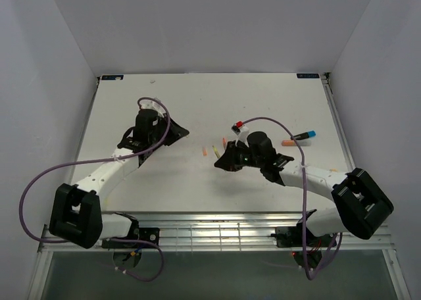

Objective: Open the pen caps

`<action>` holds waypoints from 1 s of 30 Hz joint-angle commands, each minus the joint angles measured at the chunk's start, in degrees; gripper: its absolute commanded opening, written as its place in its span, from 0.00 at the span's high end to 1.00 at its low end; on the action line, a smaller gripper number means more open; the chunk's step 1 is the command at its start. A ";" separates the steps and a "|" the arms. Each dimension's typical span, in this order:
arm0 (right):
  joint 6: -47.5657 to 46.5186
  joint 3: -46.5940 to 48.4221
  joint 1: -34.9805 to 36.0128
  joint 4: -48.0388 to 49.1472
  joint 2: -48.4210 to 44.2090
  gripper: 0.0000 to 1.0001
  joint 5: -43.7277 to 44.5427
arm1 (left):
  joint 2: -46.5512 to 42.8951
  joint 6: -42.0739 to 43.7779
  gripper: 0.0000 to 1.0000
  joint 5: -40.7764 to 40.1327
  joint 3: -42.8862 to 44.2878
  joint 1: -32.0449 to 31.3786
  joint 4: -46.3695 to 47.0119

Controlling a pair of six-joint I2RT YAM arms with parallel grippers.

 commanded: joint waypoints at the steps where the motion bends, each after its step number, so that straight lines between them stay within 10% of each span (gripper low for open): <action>1: -3.11 6.30 -1.69 -10.80 -0.40 0.92 13.40 | 3.50 3.28 1.00 4.23 -0.59 -0.42 -5.52; 30: -10.41 16.43 -9.43 -22.86 17.18 0.90 27.22 | 33.39 12.52 1.00 -4.39 19.79 -6.23 -20.55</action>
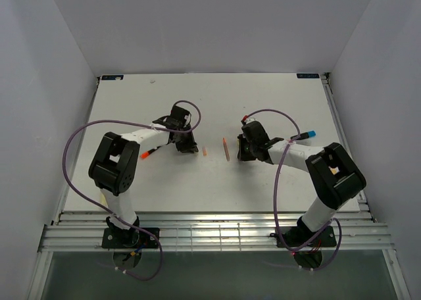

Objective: Open the pen caps

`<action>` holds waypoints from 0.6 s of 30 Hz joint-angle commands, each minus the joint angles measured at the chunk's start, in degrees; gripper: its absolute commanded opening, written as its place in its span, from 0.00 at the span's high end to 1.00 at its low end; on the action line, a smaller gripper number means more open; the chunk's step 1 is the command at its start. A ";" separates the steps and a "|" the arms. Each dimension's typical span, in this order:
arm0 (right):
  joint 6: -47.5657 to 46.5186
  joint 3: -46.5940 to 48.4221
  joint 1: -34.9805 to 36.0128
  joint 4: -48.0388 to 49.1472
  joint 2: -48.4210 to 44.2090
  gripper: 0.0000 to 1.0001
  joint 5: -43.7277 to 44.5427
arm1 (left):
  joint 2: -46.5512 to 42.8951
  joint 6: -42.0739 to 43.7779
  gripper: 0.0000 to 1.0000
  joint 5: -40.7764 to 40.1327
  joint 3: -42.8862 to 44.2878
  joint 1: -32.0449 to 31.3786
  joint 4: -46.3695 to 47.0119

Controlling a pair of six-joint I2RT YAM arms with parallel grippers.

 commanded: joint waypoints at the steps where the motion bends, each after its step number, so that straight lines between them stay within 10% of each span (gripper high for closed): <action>1: -1.23 2.70 -0.73 0.11 1.06 0.90 0.48 | 1.50 1.26 1.00 -1.22 2.57 -0.11 -1.54; 18: -0.79 4.81 -1.61 3.36 5.27 0.79 -4.43 | 3.71 0.65 0.86 -0.25 1.96 -0.98 -0.31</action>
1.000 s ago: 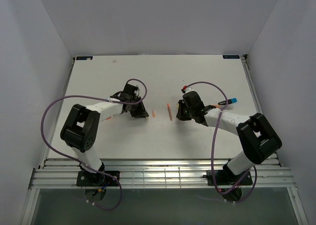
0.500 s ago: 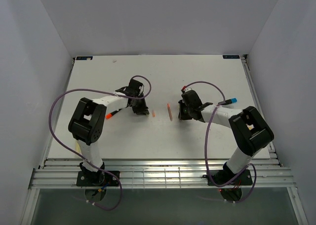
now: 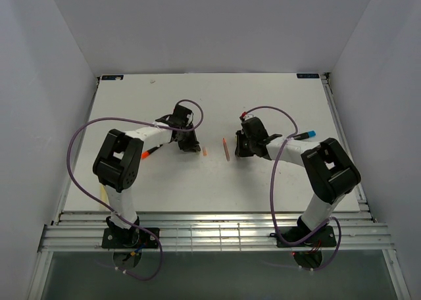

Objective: Open the pen caps

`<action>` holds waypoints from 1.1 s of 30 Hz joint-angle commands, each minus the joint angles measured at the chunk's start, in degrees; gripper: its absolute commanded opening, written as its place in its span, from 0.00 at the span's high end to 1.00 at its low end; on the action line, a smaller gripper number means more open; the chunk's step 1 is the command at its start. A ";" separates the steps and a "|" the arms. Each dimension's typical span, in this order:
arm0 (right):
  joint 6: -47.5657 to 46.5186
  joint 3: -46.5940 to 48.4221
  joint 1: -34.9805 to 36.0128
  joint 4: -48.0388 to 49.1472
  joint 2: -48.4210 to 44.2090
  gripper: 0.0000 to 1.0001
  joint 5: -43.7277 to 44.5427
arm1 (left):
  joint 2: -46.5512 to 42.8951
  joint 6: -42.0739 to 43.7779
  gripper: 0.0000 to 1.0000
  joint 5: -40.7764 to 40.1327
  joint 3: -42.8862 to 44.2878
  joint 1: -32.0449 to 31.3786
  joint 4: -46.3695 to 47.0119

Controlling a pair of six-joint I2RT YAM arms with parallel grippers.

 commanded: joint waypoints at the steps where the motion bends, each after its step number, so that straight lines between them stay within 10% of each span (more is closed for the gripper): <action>1: -0.33 1.73 -0.21 2.09 1.76 0.78 -1.79 | -0.32 0.23 0.83 -0.36 -1.78 -0.63 -0.46; 33: -0.42 2.79 -1.09 4.47 6.33 0.62 -5.75 | -2.51 0.23 0.56 -1.24 -6.62 -0.63 0.24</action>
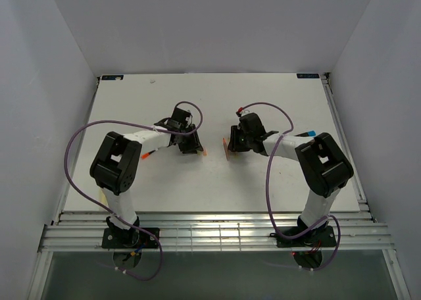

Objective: Open the pen caps

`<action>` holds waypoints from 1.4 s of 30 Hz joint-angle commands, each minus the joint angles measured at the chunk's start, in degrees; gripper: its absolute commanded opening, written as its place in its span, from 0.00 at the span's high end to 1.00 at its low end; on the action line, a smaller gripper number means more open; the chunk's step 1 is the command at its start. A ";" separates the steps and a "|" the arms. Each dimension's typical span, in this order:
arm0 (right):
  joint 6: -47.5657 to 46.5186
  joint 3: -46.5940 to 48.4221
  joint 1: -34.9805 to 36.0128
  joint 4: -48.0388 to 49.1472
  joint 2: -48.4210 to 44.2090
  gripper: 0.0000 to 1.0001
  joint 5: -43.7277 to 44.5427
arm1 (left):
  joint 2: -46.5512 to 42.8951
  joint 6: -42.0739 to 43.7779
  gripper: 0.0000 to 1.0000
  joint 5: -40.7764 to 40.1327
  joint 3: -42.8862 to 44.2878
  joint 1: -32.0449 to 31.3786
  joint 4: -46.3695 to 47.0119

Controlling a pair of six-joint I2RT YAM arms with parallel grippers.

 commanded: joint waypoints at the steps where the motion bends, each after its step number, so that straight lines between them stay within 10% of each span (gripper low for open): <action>1: -0.44 -0.99 -0.52 -0.58 1.57 0.62 -2.34 | -0.61 0.76 0.55 -2.33 -2.64 -0.29 -4.50; 22: -0.79 -3.19 -1.40 -0.92 -6.16 0.55 -1.12 | -11.24 -0.74 0.45 -8.39 -4.05 -0.20 -6.08; 42: -7.82 -4.95 -1.40 -15.78 -27.61 0.44 7.41 | -3.52 -5.21 0.44 -22.81 18.36 19.40 -24.18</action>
